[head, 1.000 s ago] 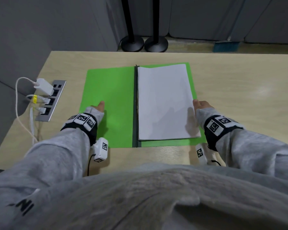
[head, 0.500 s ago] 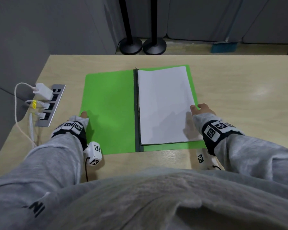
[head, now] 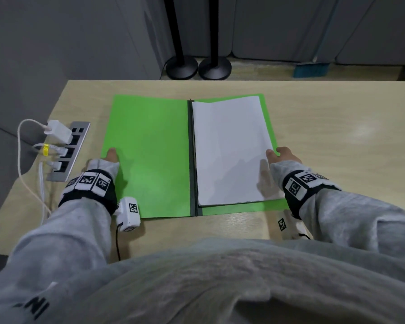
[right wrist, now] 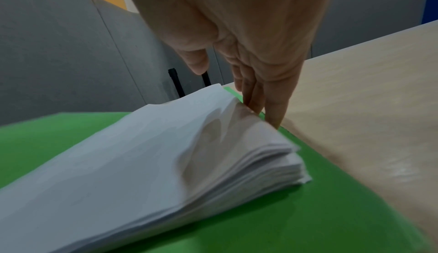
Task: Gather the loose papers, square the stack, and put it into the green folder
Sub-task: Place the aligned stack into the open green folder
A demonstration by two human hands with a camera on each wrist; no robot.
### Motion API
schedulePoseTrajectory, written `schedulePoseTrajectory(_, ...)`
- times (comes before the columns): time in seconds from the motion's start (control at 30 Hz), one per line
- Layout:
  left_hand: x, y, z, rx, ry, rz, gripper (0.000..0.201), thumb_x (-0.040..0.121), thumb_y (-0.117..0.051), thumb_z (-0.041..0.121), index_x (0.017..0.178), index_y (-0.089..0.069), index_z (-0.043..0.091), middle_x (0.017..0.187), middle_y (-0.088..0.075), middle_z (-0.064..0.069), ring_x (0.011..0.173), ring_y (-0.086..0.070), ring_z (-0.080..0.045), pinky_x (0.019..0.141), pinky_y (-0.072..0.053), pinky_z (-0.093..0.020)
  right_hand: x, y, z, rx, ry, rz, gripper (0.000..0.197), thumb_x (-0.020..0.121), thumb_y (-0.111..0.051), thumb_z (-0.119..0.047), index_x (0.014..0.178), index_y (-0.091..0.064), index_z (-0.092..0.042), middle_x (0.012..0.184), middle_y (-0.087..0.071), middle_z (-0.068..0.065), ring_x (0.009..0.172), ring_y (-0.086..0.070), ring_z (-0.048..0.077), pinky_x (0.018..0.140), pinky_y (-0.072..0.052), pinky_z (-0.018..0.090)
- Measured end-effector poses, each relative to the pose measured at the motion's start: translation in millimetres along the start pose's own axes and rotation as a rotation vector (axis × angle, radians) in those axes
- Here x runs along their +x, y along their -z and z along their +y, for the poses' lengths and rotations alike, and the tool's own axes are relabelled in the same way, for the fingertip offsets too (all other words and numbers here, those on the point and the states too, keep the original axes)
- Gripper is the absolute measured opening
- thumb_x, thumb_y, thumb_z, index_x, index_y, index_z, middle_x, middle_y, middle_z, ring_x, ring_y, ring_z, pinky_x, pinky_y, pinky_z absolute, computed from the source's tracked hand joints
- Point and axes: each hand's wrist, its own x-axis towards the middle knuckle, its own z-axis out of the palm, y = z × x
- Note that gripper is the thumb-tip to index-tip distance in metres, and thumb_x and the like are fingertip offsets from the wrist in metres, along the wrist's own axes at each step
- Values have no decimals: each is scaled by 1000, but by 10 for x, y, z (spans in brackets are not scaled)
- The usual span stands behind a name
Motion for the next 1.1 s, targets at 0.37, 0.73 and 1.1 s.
schedulePoseTrajectory(0.37,-1085,196,464,153,-594,21,74,91,-25,66,137,-37,9,127,-52,-11,96,-49,-23,74,-38,-27,-51,130,207,-139,83,-64,49,99,-40,-26,145,-26,-16,148,-32,9,133,-38,34,108,-32,39)
schedulePoseTrajectory(0.73,-1106,-632,615,262,-754,-400,45,97,-32,49,130,-46,21,124,-58,-4,103,-59,-20,76,-50,-28,-66,417,617,-6,45,31,50,100,-20,-45,139,-32,-16,135,-47,21,121,-48,35,96,-37,40)
schedulePoseTrajectory(1.1,-623,-1376,433,850,-717,-327,58,93,-46,46,145,-23,35,158,-4,-6,140,-27,-34,108,-37,-48,-62,192,582,-183,372,20,63,94,-51,-37,147,-22,-21,157,-18,3,140,-28,26,116,-22,41)
